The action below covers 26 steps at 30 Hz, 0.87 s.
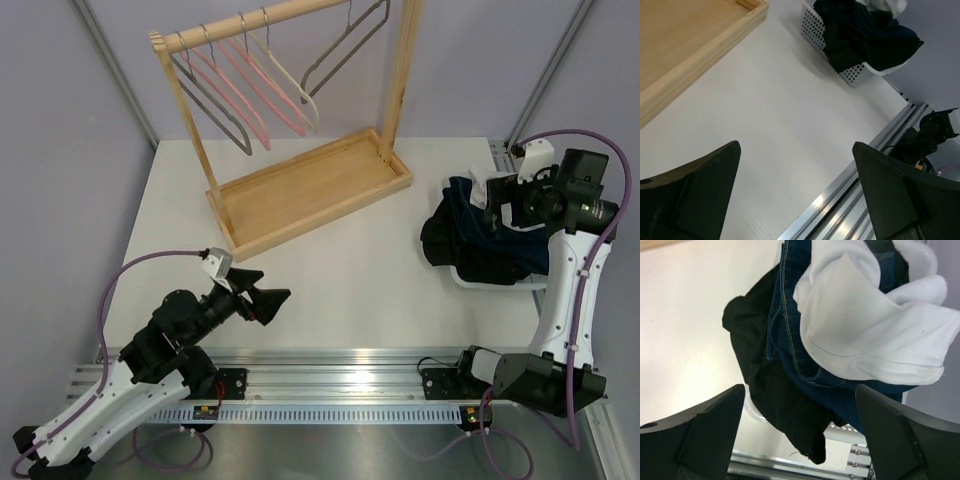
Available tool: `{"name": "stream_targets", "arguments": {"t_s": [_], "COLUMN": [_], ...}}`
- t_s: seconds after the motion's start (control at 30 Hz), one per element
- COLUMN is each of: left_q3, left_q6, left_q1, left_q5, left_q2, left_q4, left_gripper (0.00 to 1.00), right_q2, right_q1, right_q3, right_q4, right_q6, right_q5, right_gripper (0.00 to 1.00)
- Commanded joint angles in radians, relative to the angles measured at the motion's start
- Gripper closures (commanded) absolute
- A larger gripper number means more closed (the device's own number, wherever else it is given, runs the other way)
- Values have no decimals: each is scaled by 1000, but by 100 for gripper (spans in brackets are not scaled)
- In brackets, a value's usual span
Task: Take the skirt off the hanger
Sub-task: Reset both arms
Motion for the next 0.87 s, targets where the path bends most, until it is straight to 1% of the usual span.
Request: {"name": "stream_targets", "arguments": {"t_s": [0.0, 0.03, 0.1, 0.13, 0.17, 0.2, 0.23, 0.3, 0.33, 0.4, 0.5, 0.83], "left_q3": [61, 67, 81, 86, 93, 98, 103, 112, 113, 118, 121, 146], "left_q6": [-4, -11, -22, -39, -44, -50, -65, -77, -81, -88, -96, -96], "left_q1": [0, 2, 0, 2, 2, 0, 2, 0, 0, 0, 2, 2], "left_q5": [-133, -194, -257, -314, -339, -362, -400, -432, -448, -460, -466, -465], "left_q2": [-32, -38, -60, -67, -75, -92, -100, -119, -136, -150, -167, -176], "left_q4": [-45, -86, -128, -166, -183, -212, -226, -261, -272, -289, -332, -359], "left_gripper": [1, 1, 1, 1, 1, 1, 1, 1, 1, 1, 1, 1], "right_q2": [-112, -135, -215, -241, -290, -314, -353, -379, -405, -427, -459, -557], "right_q1": [1, 1, 1, 1, 1, 1, 1, 1, 1, 1, 1, 1], "right_q3": [10, -5, -59, -80, -99, -137, -152, -189, -206, -250, -283, -347], "right_q4": [61, 113, 160, 180, 222, 243, 271, 282, 306, 326, 357, 400], "right_q6": [53, 96, 167, 193, 222, 300, 328, 380, 406, 454, 481, 471], "right_q5": [-42, -47, -79, -94, -117, -119, -134, -163, -153, -145, -108, -61], "right_gripper": [1, 1, 1, 0, 1, 0, 0, 0, 1, 1, 1, 0]}}
